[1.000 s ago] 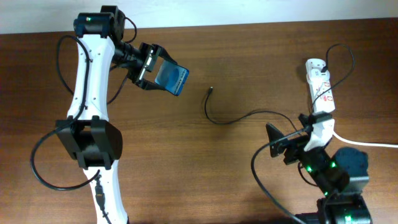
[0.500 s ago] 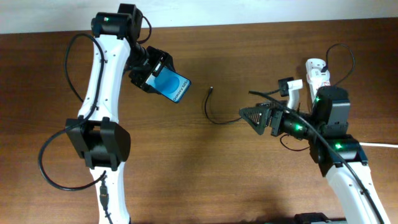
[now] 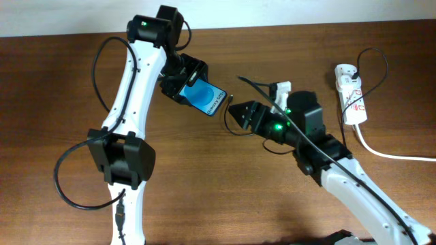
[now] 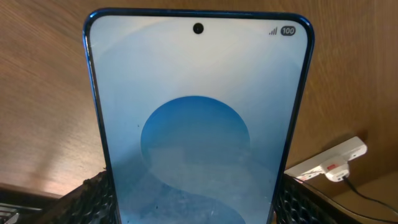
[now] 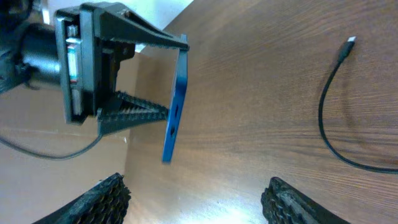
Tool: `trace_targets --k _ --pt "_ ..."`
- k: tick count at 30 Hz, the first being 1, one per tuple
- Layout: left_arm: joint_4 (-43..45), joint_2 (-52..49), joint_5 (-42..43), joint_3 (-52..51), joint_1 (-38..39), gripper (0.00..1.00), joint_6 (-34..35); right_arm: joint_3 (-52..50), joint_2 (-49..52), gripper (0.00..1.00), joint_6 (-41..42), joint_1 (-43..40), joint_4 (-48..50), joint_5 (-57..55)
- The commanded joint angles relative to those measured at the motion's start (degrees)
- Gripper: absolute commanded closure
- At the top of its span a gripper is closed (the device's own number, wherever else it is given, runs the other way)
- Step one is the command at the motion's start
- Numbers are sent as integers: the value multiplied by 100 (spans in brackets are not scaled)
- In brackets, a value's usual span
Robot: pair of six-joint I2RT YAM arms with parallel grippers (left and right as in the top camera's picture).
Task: Plug charger to phone and switch on socket
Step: 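Move the right gripper toward the phone held by the left gripper, then grasp the phone with the right gripper and release the left gripper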
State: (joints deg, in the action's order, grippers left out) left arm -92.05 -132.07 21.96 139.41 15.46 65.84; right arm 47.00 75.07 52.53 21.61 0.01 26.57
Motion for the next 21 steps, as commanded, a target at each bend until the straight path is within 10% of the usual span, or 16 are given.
trace_targets --k 1,21 --pt "2 223 -37 142 168 100 151 96 400 34 404 129 450 -302" --pt "177 223 -35 131 894 100 684 96 697 67 518 275 793 -737"
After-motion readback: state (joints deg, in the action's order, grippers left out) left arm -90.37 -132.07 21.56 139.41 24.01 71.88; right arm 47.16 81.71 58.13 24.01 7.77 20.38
